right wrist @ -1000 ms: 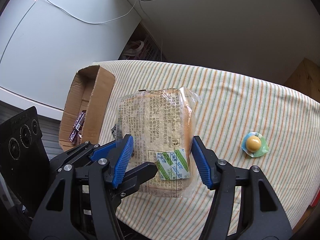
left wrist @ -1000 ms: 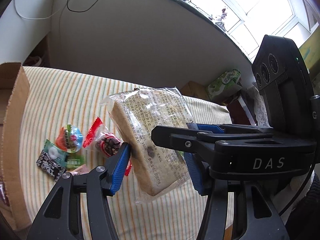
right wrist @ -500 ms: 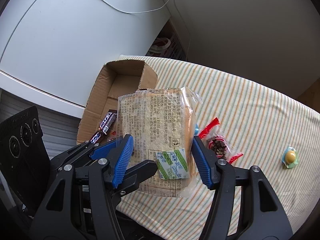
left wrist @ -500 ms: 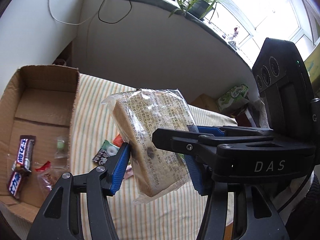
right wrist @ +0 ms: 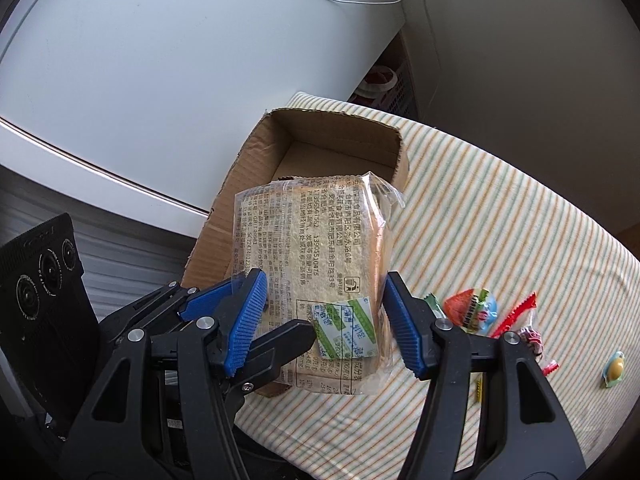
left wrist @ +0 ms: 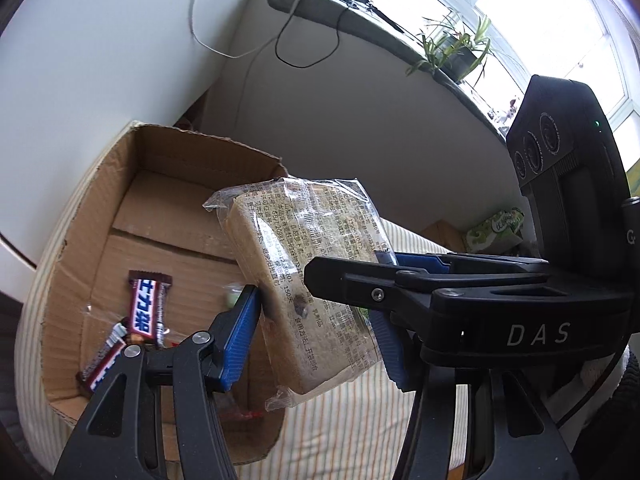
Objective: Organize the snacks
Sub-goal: 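Lift the bread loaf with both tools and lower it into the box, then open both tools to release the bread loaf inside the box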
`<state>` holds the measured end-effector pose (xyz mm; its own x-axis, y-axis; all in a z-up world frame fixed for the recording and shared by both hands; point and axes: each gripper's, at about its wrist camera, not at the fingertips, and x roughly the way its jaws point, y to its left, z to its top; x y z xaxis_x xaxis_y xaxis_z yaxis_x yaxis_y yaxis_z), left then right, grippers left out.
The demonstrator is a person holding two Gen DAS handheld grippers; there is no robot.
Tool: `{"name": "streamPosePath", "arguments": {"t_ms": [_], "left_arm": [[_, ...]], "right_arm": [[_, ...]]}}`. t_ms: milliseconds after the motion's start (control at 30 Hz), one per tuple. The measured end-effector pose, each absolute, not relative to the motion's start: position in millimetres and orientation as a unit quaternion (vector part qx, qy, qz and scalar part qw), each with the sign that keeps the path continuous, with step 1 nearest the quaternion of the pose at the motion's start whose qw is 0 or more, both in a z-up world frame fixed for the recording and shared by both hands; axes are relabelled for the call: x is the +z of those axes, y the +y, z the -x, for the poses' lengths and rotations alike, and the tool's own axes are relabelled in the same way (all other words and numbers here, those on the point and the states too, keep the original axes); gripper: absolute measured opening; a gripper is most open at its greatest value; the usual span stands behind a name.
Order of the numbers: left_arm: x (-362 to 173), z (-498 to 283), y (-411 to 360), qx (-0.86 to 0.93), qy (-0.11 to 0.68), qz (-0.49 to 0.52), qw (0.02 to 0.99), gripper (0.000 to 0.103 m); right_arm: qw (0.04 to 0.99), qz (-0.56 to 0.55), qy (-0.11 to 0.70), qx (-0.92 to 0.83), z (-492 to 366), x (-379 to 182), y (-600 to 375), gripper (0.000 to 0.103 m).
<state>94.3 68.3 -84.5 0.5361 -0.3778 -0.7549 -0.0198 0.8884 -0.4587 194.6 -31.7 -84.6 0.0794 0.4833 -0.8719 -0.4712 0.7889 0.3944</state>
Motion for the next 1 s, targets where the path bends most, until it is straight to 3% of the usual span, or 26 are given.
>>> {"name": "streamPosePath", "arguments": {"t_ms": [400, 1000], "left_arm": [[-94.4, -86.5, 119.7, -0.057, 0.472, 0.219, 0.852, 0.054], [-97.3, -92.6, 124.2, -0.042, 0.477, 0.208, 0.853, 0.051]], "right_arm": [[0.717, 0.016, 0.6, 0.355, -201.5, -95.8, 17.2, 0.063], [0.73, 0.028, 0.593, 0.339, -202.9, -91.8, 13.3, 0.063]]}}
